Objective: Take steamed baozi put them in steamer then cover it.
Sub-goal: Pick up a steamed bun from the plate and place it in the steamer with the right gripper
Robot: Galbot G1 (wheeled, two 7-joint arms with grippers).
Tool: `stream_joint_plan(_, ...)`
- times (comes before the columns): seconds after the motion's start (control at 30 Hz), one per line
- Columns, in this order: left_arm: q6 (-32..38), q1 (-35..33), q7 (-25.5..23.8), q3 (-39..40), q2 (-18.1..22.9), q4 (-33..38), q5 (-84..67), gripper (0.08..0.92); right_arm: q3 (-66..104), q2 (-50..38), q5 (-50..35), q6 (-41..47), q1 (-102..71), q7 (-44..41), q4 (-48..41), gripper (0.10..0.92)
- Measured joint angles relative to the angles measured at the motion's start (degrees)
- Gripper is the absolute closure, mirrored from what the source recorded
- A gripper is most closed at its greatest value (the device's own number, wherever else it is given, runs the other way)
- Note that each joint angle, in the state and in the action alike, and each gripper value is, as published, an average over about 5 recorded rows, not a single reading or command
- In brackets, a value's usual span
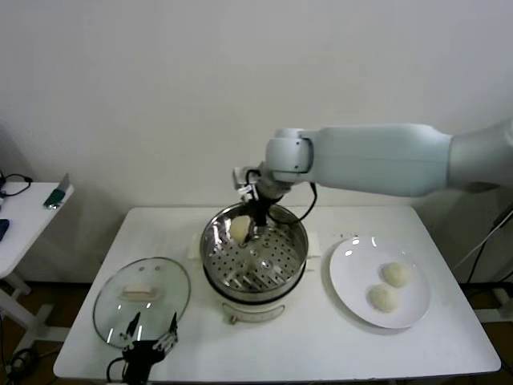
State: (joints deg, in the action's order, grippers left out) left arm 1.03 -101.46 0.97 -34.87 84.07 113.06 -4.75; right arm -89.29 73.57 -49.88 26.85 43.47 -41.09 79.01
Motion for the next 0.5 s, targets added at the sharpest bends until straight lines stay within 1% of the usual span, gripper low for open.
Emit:
stream_joint_plan(0.27,0.01,0.09,-0.01,-0.06,-0.11,-0.37,-0.04,0.177,0.65,3.93,1.62,1.16,-5.2,1.71,-4.34,0.33)
stream_joint_plan(0.5,0.08,0.14,0.0,0.07,-0.11,-0.45,-0.05,0.177,1.01,5.66,2.34,2.13,-7.84,2.73,-5.97,0.33)
